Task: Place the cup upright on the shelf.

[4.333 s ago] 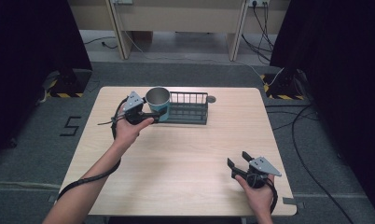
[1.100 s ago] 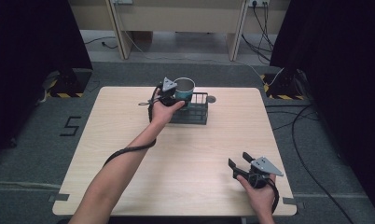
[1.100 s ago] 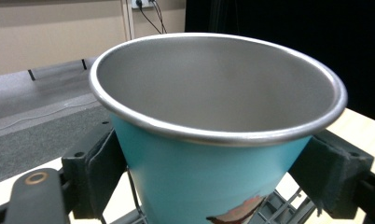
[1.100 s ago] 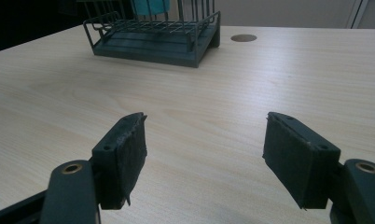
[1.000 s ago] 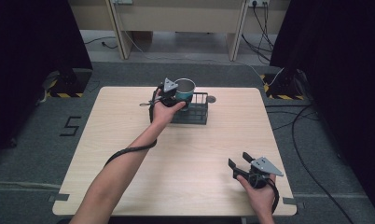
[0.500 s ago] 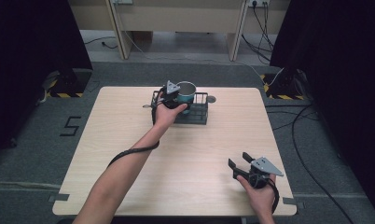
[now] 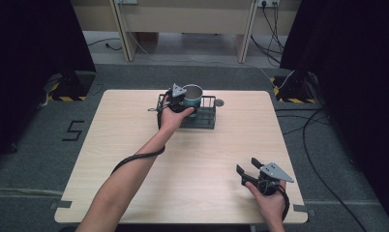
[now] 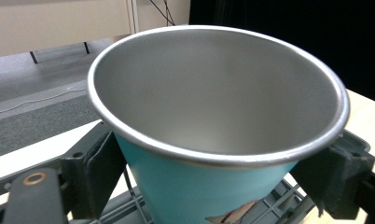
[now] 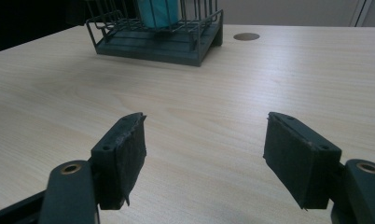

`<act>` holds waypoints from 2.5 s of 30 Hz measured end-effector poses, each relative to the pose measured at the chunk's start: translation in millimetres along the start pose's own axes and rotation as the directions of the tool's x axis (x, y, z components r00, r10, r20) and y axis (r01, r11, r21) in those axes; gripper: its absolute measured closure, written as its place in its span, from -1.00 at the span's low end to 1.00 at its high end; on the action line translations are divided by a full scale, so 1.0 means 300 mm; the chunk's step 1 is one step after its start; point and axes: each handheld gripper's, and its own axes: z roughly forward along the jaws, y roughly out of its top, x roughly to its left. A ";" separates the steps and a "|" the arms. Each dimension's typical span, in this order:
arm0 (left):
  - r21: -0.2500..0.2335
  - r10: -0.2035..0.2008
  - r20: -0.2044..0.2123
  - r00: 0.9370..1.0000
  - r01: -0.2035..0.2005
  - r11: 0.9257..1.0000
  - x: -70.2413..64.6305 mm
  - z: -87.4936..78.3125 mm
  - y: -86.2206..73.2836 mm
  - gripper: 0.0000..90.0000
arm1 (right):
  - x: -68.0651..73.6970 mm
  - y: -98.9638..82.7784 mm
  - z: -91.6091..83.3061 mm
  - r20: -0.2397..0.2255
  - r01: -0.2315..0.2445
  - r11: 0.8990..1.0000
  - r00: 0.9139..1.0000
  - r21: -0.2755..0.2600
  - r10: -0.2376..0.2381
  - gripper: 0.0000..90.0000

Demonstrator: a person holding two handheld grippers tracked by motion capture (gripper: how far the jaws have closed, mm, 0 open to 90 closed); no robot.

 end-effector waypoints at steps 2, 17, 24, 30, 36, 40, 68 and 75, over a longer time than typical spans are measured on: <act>0.000 0.001 -0.002 1.000 -0.001 1.000 0.000 -0.003 0.001 -0.68 | 0.000 0.000 0.000 0.000 -0.002 1.000 1.000 0.003 0.002 -0.35; -0.001 0.021 -0.003 1.000 -0.021 1.000 0.006 -0.046 0.004 -0.70 | 0.001 0.000 0.001 0.001 -0.008 1.000 1.000 0.006 0.008 -0.36; -0.002 0.021 -0.006 1.000 -0.021 1.000 0.007 -0.061 0.001 -0.69 | 0.001 0.000 0.001 0.003 -0.008 1.000 1.000 0.006 0.008 -0.36; -0.003 0.032 -0.004 0.999 -0.032 0.999 0.008 -0.074 0.002 -0.69 | 0.001 0.000 0.001 0.003 -0.010 1.000 1.000 0.006 0.010 -0.37; -0.017 0.035 0.000 0.999 -0.035 0.999 0.007 -0.094 0.004 -0.68 | 0.001 0.000 0.001 0.003 -0.008 1.000 1.000 0.007 0.008 -0.36; -0.023 0.039 0.002 0.999 -0.039 0.999 0.005 -0.107 0.005 -0.68 | 0.002 0.000 0.001 0.004 -0.007 1.000 1.000 0.007 0.007 -0.37; -0.045 0.052 0.013 0.999 -0.051 0.998 0.019 -0.235 -0.012 -0.68 | 0.006 0.000 0.002 0.005 -0.006 1.000 1.000 0.010 0.006 -0.37; -0.047 0.048 0.008 0.999 -0.048 0.998 0.032 -0.278 -0.025 -0.68 | 0.007 0.000 0.003 0.005 -0.007 1.000 1.000 0.010 0.007 -0.37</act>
